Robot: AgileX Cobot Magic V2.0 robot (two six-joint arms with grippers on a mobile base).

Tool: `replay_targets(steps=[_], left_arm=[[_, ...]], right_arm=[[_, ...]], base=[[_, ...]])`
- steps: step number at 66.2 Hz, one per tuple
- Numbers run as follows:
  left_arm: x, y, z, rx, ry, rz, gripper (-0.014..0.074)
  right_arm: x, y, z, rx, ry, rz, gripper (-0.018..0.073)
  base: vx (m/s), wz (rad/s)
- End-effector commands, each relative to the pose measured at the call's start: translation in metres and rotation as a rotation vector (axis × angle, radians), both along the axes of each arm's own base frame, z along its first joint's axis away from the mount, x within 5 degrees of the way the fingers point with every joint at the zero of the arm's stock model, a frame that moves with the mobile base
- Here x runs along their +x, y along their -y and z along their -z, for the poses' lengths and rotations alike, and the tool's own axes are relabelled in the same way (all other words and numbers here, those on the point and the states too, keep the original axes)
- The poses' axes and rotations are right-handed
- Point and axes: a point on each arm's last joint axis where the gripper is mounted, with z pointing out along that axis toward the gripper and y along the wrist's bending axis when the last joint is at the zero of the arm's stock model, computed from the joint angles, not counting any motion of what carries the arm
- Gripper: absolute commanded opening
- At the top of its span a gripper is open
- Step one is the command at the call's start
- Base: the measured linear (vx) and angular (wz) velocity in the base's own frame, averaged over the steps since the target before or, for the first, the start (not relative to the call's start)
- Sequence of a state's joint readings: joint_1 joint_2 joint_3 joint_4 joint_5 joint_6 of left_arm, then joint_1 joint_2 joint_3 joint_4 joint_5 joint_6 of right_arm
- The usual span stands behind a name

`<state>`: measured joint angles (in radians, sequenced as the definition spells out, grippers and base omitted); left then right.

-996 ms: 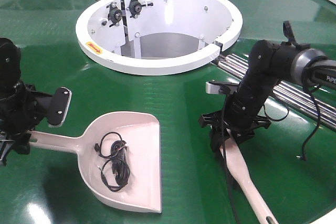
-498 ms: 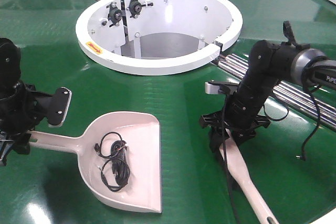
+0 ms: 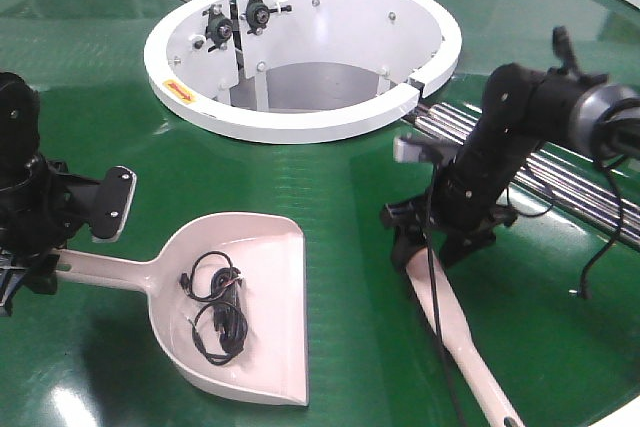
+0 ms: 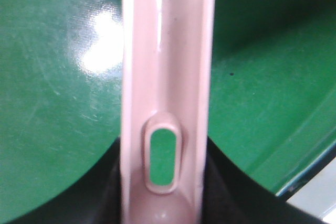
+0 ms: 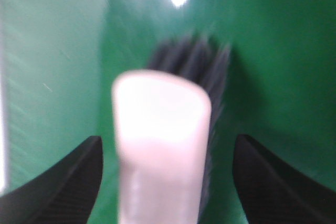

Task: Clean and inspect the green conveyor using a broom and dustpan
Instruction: 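Lower the brush onto the conveyor and open the right gripper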

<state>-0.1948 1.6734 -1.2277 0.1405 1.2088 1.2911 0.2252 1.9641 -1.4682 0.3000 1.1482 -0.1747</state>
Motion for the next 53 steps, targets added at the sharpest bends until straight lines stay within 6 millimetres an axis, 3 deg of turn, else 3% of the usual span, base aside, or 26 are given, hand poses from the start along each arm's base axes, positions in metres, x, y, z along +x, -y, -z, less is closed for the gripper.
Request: replay_targets(steps=[1,13,22,36,53], left_arm=[[-0.003,0.004,-0.017,-0.026,0.045,0.009,-0.0023],[-0.003,0.004,-0.017,-0.026,0.045,0.009,-0.0023],[-0.003,0.004,-0.017,-0.026,0.045,0.009,-0.0023],[-0.003,0.004,-0.017,-0.026,0.045,0.009,-0.0023],[-0.003,0.004,-0.017,-0.026,0.045,0.009,-0.0023]], right_arm=[[-0.002,0.004,-0.055,0.045,0.22,0.02,0.0498],[-0.024,0.011,-0.101,0.037,0.475,0.029,0.0498],[-0.053,0.022,-0.12,0.039,0.67,0.064,0.0498],[-0.111,0.042,-0.13,0.021,0.876,0.08,0.0497],[-0.178,0.061,-0.126,0.033,1.076,0.107,0.0478]], base=[[0.0,0.0],[0.0,0.0],[0.0,0.0],[0.0,0.0],[0.0,0.0]])
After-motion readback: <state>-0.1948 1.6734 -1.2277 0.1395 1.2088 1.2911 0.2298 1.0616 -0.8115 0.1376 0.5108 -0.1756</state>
